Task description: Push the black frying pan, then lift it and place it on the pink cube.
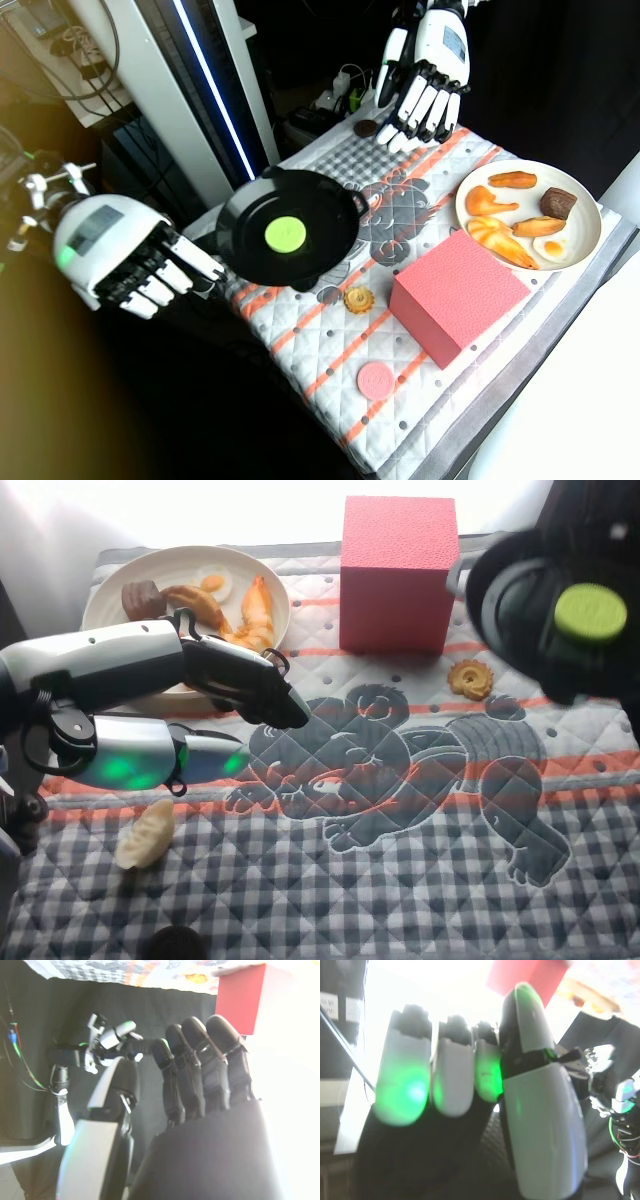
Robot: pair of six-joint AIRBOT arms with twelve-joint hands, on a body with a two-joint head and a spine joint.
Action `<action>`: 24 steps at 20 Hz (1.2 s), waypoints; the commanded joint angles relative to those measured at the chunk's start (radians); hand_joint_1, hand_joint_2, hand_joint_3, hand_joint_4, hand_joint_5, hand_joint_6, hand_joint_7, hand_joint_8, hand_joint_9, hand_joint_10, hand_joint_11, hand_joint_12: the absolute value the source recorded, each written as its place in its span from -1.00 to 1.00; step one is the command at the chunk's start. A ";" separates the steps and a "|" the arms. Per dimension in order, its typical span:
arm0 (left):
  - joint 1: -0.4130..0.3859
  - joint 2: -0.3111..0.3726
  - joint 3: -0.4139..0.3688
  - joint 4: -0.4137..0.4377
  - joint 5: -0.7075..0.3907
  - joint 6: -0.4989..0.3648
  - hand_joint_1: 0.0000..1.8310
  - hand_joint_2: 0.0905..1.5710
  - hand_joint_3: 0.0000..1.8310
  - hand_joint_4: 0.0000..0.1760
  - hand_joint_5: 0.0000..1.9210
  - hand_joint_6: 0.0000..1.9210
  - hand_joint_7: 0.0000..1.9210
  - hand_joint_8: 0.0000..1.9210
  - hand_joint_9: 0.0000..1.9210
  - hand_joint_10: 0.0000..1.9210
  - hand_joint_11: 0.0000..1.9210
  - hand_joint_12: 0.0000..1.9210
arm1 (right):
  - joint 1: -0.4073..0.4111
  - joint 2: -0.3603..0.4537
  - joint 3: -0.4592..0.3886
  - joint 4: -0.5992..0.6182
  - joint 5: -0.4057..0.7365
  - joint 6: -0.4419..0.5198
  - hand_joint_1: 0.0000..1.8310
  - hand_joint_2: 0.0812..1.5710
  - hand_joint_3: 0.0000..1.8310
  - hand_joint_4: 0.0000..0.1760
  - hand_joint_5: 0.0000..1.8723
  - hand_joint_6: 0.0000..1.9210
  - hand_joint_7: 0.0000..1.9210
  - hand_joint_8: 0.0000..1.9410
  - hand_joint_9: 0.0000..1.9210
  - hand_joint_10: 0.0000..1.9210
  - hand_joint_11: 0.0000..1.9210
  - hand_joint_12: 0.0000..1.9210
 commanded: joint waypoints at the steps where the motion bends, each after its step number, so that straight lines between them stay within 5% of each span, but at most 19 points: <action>1: -0.005 0.002 -0.002 -0.035 -0.104 -0.002 -0.08 0.71 -1.00 -1.00 -0.48 -0.49 -0.39 -0.75 -0.69 0.01 -1.00 0.60 | 0.035 0.006 0.017 0.000 0.088 -0.003 0.57 0.67 -1.00 -1.00 0.30 1.00 0.63 1.00 0.80 1.00 0.82 1.00; 11: 0.004 0.002 -0.001 -0.038 -0.108 -0.002 0.04 0.61 -1.00 -1.00 -0.49 -0.51 -0.44 -0.74 -0.78 0.09 -1.00 0.53 | 0.386 -0.099 0.187 -0.083 -0.244 -0.043 0.59 0.64 -1.00 -1.00 0.43 1.00 0.72 1.00 0.84 1.00 0.83 1.00; 15: 0.005 0.002 0.001 -0.038 -0.112 -0.002 0.09 0.59 -1.00 -1.00 -0.37 -0.73 -0.40 -0.80 -0.71 0.01 -1.00 0.48 | 0.521 -0.184 0.274 -0.110 -0.400 -0.081 0.49 0.67 -1.00 -1.00 0.45 1.00 0.65 1.00 0.76 1.00 0.77 1.00; 20: 0.012 0.000 0.005 -0.039 -0.118 -0.002 0.07 0.73 -0.97 -1.00 -0.45 -0.68 -0.43 -0.91 -0.77 -0.15 -1.00 0.36 | 0.626 -0.296 0.390 -0.113 -0.538 -0.102 0.44 0.68 -1.00 -1.00 0.49 1.00 0.64 1.00 0.73 1.00 0.74 1.00; 24: 0.019 -0.015 0.017 -0.044 -0.136 -0.002 0.07 0.73 -0.99 -0.88 -0.49 -0.67 -0.42 -0.94 -0.76 -0.20 -1.00 0.28 | 0.685 -0.375 0.485 -0.113 -0.623 -0.102 0.61 0.63 -1.00 -1.00 0.52 1.00 0.63 1.00 0.73 1.00 0.75 1.00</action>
